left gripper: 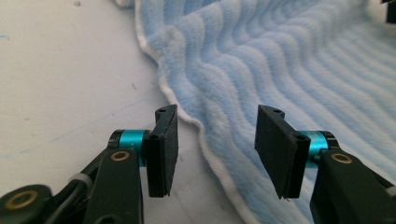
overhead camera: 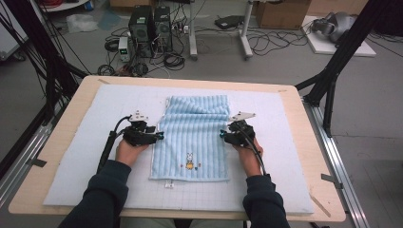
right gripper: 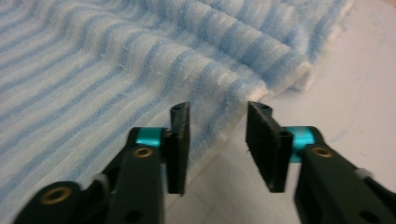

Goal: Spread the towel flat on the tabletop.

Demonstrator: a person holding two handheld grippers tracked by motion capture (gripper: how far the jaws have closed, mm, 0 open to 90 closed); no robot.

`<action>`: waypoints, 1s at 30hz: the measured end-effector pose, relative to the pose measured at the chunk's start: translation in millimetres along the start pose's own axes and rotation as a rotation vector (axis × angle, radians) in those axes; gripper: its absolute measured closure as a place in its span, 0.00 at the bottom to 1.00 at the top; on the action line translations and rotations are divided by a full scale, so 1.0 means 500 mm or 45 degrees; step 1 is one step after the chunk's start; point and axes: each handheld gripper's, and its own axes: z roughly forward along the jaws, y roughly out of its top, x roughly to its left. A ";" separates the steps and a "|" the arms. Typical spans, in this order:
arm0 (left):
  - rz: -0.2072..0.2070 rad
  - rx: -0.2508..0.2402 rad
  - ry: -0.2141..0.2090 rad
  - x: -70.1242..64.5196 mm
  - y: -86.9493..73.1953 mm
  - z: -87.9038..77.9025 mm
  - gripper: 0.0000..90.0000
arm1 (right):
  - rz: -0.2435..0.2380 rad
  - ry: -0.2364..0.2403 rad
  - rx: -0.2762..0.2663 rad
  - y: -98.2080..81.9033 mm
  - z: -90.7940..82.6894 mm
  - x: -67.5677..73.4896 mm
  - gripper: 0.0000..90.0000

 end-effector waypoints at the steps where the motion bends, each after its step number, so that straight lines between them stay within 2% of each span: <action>1: 0.003 -0.014 -0.006 -0.001 -0.004 -0.009 0.55 | 0.010 -0.009 0.004 0.000 -0.008 0.003 0.54; 3: 0.007 -0.035 -0.022 -0.002 -0.014 -0.028 0.54 | 0.001 -0.015 0.024 0.000 -0.028 0.013 0.54; 5: -0.002 -0.046 -0.037 -0.005 -0.016 -0.039 0.54 | -0.031 -0.002 -0.024 -0.008 -0.045 0.027 0.57; 7: 0.011 -0.057 -0.042 -0.012 -0.017 -0.050 0.53 | -0.029 0.035 -0.027 -0.024 -0.057 0.041 0.58; 10: 0.026 -0.064 -0.042 -0.027 -0.034 -0.064 0.54 | -0.053 0.077 0.017 -0.048 -0.070 0.060 0.69; 13: 0.009 -0.057 -0.050 -0.036 -0.052 -0.072 0.54 | -0.052 0.144 0.030 -0.068 -0.082 0.074 0.79; 14: 0.011 -0.058 -0.049 -0.040 -0.058 -0.076 0.54 | -0.062 0.156 0.057 -0.075 -0.082 0.078 0.83; 16: 0.014 -0.061 -0.052 -0.047 -0.068 -0.086 0.54 | -0.101 0.123 0.056 -0.087 -0.085 0.088 0.86; 17: 0.007 -0.066 -0.050 -0.051 -0.071 -0.090 0.54 | -0.119 0.057 0.070 -0.089 -0.092 0.091 0.88; 19: 0.024 -0.059 -0.056 -0.060 -0.082 -0.100 0.54 | -0.137 -0.063 0.083 -0.095 -0.103 0.096 0.87; 20: 0.032 -0.055 -0.050 -0.065 -0.086 -0.105 0.54 | -0.099 -0.077 0.066 -0.101 -0.109 0.097 0.85; 25: 0.046 -0.049 -0.069 -0.083 -0.100 -0.116 0.54 | 0.017 -0.030 -0.065 -0.123 -0.145 0.100 0.73; 30: 0.093 -0.006 -0.087 -0.107 -0.111 -0.114 0.55 | 0.018 -0.020 -0.094 -0.131 -0.167 0.111 0.65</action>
